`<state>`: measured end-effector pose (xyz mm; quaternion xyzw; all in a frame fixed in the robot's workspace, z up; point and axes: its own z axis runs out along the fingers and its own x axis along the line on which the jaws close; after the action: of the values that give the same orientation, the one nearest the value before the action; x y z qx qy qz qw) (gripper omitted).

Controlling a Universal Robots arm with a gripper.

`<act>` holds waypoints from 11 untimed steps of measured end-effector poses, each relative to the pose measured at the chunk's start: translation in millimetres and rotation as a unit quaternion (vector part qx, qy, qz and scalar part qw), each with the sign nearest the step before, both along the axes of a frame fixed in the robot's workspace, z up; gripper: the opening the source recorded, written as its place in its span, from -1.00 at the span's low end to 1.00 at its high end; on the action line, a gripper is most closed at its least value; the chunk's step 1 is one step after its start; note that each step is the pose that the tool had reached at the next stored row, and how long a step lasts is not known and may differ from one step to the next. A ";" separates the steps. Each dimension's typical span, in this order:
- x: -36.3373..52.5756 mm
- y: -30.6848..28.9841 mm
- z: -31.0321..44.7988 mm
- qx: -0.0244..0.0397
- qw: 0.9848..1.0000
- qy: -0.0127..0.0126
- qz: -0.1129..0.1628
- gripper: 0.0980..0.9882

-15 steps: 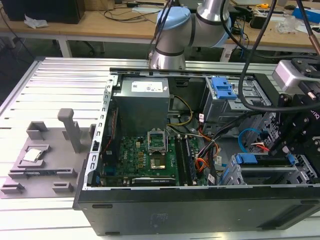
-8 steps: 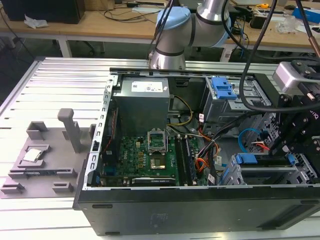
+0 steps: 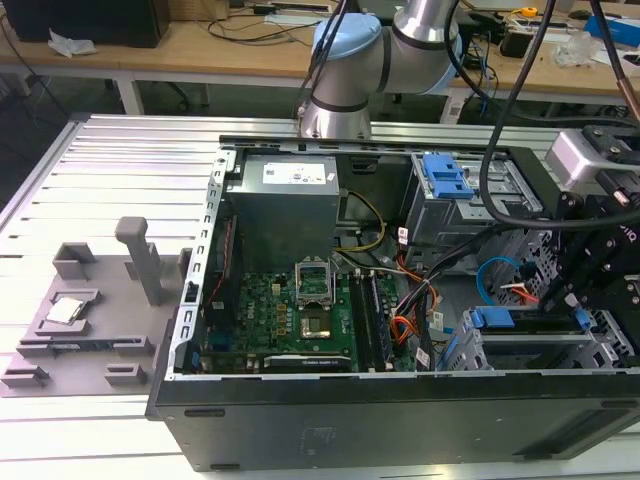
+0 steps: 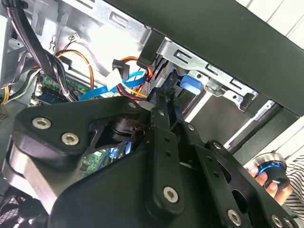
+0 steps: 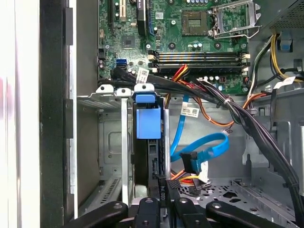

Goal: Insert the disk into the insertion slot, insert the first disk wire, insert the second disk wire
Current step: 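Insert the first disk wire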

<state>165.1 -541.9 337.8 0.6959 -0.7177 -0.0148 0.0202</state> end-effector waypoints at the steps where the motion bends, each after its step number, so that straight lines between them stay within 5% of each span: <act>1: 0.3 0.0 0.1 0.000 1.000 0.000 0.000 -0.81; 11: 0.4 -3.7 -2.1 0.001 1.000 0.000 0.000 -0.81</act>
<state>165.6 -545.5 335.6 0.6960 -0.7176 -0.0155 0.0194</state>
